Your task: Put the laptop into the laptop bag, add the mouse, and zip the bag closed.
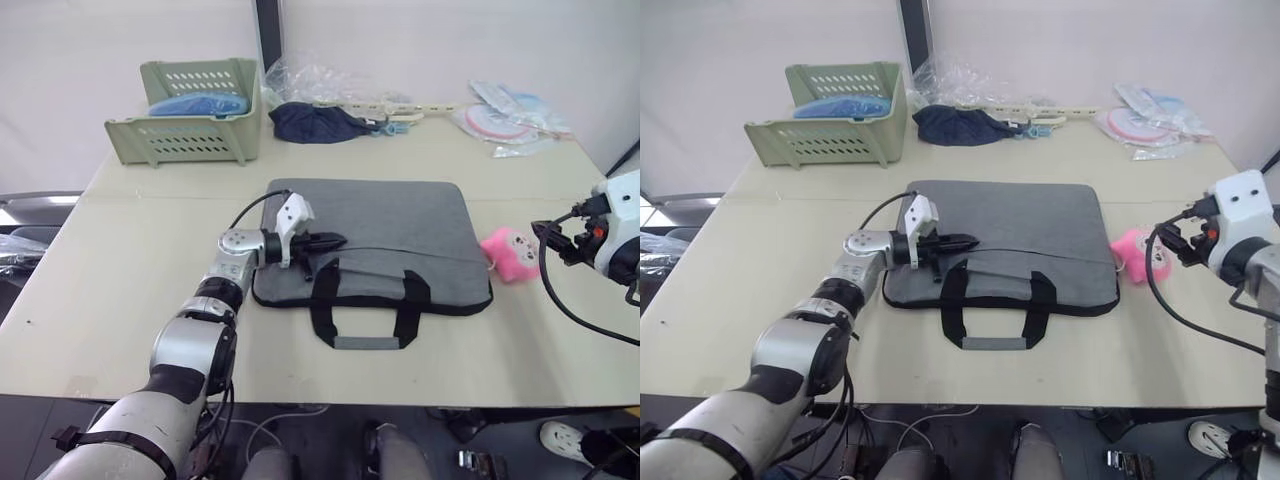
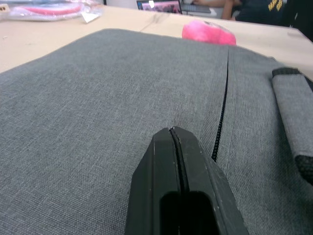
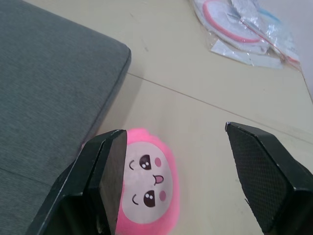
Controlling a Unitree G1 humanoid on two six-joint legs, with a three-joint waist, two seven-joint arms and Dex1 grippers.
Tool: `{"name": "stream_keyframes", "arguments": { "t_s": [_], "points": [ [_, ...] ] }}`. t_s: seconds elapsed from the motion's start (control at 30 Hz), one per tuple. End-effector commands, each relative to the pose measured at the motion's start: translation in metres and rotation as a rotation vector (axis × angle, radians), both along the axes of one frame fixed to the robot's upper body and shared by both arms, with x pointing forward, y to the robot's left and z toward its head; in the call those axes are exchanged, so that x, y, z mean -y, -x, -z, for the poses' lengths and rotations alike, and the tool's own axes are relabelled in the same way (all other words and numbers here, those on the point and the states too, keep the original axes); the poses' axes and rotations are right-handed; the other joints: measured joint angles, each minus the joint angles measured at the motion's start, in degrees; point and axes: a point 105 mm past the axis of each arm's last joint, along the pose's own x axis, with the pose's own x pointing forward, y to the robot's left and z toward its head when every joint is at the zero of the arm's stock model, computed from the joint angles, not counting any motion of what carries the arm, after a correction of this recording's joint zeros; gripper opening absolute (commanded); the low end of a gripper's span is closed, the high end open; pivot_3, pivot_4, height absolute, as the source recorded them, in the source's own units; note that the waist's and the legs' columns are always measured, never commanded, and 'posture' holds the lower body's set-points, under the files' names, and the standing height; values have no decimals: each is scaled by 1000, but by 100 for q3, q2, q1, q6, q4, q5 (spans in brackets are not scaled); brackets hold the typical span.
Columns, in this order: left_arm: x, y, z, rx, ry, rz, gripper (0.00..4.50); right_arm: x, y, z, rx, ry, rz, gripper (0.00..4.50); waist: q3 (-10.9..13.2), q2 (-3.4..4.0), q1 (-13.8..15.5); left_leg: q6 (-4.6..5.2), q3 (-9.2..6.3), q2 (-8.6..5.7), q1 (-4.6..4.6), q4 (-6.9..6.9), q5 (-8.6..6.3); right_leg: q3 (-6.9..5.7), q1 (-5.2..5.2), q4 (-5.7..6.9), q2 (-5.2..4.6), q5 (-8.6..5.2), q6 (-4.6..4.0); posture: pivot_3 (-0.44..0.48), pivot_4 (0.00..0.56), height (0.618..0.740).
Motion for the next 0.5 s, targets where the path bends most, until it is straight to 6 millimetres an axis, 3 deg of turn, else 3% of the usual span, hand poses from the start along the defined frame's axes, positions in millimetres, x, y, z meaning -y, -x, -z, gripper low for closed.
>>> {"name": "stream_keyframes", "arguments": {
  "t_s": [0.03,0.17,0.27,0.47,0.5],
  "points": [
    [-6,-3,-6,-22,46,-18,0,-12,5,-21,82,-6,-1,3540,17,-9,1,0,0,0,-3,0,0,0,-3,0,0,0,0,0,150,740],
    [-18,-13,-34,41,96,-65,0,-28,7,-23,84,-22,-38,3540,67,-24,-26,0,1,0,-11,1,0,-1,-11,1,2,0,0,0,150,740],
    [-22,-13,-44,63,115,-64,0,-34,7,-23,81,-27,-52,3540,108,-21,-34,0,2,0,-16,0,0,0,-19,1,4,0,1,0,150,740],
    [-65,-10,-132,257,253,-142,0,-58,15,-29,60,-32,-154,3540,173,-52,-50,-1,6,0,-53,14,1,1,-90,21,3,3,5,0,150,740],
    [-78,-5,-147,276,269,-172,254,-62,18,-32,56,-34,-179,3594,173,-51,-54,-2,6,0,-72,21,2,0,-113,31,4,3,5,0,150,740]
  ]
}}
